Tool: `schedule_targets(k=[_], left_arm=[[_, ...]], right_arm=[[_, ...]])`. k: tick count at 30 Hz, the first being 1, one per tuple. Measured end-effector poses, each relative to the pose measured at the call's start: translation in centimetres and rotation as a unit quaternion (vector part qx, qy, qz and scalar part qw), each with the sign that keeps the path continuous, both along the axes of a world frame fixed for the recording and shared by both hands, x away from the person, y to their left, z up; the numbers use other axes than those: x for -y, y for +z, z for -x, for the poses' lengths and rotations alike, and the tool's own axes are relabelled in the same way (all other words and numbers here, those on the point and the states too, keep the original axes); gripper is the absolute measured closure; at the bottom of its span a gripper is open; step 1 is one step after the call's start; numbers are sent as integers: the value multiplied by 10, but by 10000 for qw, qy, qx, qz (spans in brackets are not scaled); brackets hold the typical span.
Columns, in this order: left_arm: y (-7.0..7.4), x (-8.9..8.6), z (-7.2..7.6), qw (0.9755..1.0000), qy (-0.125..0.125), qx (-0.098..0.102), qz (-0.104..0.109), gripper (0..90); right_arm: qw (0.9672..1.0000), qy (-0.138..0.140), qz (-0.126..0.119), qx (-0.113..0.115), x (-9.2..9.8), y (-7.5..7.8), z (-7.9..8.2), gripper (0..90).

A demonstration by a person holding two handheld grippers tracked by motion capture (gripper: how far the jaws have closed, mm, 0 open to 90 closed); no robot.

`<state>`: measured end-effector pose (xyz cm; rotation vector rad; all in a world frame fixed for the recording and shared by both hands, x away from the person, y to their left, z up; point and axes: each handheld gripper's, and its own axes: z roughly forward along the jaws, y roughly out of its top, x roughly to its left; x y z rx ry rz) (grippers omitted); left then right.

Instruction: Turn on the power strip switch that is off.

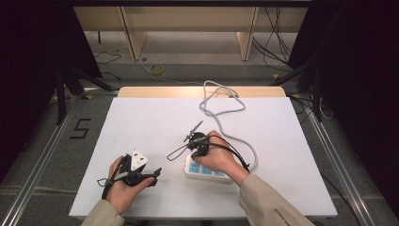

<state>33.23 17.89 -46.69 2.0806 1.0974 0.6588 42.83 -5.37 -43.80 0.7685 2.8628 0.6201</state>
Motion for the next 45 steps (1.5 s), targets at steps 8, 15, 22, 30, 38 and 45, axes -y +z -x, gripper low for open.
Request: schedule_targets(k=[8,15,22,30,38,45], left_arm=[[0,0,0,10000,-8,2,-6,226],[0,1,0,10000,-17,1,-9,227],[-1,1,0,10000,-13,-2,-11,227],[-1,1,0,10000,0,0,4,227],[-1,0,0,10000,11,-11,15,228],[-1,0,0,10000,15,1,13,228]], right_arm=[[9996,22,-253,107,4,9,2,900],[9996,-31,-232,128,10,12,2,900],[9995,5,-274,158,12,13,2,900],[9994,-29,-279,180,20,15,4,900],[9993,-112,-302,183,30,15,6,900],[9990,-205,-355,180,40,16,8,900]])
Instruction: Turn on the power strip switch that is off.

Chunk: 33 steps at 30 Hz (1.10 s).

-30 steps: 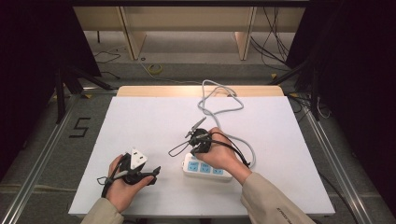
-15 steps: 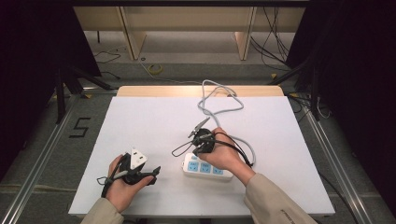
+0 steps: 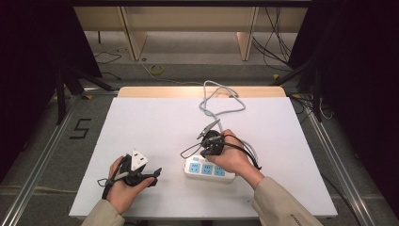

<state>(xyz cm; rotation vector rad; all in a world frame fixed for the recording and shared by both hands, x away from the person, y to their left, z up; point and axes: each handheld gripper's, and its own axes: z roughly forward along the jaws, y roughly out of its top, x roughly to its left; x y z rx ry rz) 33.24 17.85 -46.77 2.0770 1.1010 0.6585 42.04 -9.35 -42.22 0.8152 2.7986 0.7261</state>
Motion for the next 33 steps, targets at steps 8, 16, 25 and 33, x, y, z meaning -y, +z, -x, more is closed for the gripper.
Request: schedule_targets(k=[8,16,25,33], left_arm=[[0,0,0,10000,-1,-12,-4,228],[0,-1,0,10000,0,-26,-10,228],[0,-1,0,10000,4,-26,-8,228],[0,-1,0,10000,11,-32,-10,229]], right_arm=[[9999,-118,-102,75,15,3,1,900],[9994,-262,-186,97,28,4,5,885],[9979,-460,-413,176,56,4,9,838],[9949,-712,-647,305,84,5,15,753]])
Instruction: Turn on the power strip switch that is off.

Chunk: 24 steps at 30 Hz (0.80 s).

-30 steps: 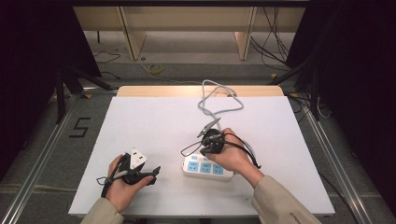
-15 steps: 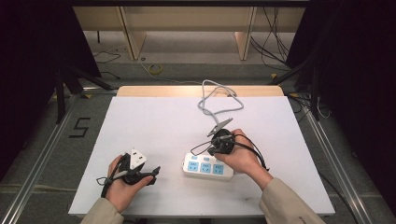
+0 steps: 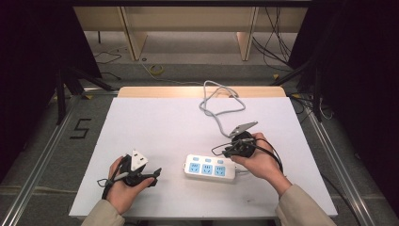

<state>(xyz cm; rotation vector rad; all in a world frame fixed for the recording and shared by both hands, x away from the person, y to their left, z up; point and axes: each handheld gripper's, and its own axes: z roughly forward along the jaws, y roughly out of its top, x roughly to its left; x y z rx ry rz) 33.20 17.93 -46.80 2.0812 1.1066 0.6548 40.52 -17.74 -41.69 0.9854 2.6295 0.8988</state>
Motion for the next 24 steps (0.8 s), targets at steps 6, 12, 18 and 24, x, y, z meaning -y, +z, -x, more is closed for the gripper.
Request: schedule_targets(k=[6,12,18,24], left_arm=[[0,0,0,10000,5,7,1,230],[-1,-1,0,10000,26,2,5,230],[-1,0,0,10000,23,-10,-5,230],[-1,0,0,10000,30,-20,-4,229]], right_arm=[[9995,-242,-157,90,22,-7,6,670],[9982,-424,-355,214,44,-13,15,602],[9961,-604,-513,375,66,-19,25,545],[9931,-805,-717,456,82,-28,35,503]])
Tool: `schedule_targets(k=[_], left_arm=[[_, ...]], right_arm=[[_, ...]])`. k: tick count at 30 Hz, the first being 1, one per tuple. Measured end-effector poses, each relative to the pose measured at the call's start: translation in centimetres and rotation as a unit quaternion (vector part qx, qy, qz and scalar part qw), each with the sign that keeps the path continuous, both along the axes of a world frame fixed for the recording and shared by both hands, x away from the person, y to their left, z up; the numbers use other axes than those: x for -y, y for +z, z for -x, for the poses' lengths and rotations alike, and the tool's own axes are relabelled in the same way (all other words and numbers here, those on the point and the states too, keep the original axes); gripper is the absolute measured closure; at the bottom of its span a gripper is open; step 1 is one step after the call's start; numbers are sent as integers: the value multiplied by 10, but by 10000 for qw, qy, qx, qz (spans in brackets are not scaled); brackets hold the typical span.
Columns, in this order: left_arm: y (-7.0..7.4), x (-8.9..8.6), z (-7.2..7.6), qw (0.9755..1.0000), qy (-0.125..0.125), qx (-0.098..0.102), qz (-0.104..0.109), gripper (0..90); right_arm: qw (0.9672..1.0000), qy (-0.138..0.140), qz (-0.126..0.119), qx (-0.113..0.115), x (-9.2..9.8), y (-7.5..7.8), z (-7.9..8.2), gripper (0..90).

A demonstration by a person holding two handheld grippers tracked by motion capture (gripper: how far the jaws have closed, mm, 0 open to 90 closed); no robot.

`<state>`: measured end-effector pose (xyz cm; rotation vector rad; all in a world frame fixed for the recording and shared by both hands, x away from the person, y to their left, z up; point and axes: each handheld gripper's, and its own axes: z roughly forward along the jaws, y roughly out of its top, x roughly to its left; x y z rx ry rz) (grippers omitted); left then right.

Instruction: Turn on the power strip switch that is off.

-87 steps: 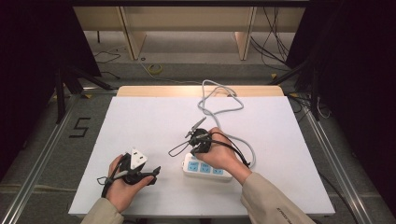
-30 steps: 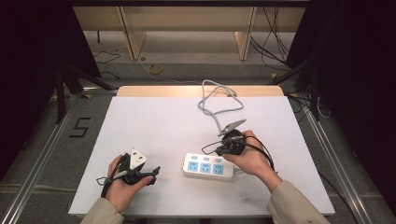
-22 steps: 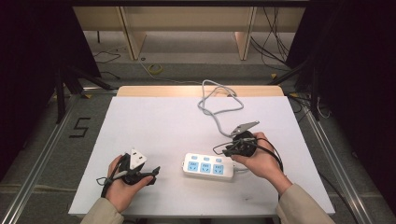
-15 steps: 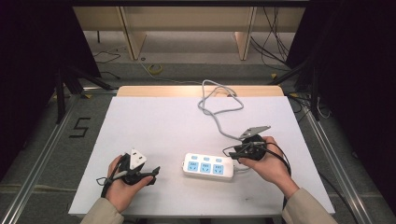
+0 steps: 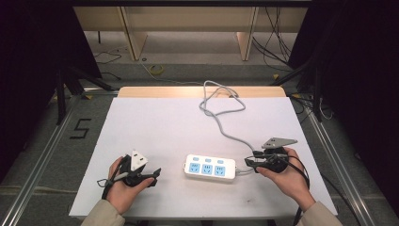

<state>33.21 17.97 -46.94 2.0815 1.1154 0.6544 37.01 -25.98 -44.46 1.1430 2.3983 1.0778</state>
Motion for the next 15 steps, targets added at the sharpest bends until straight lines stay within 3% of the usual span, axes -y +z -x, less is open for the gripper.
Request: schedule_targets(k=[15], left_arm=[[-3,-3,-4,10000,42,-6,33,226]], right_arm=[[9992,-111,-339,180,9,-12,14,437]])
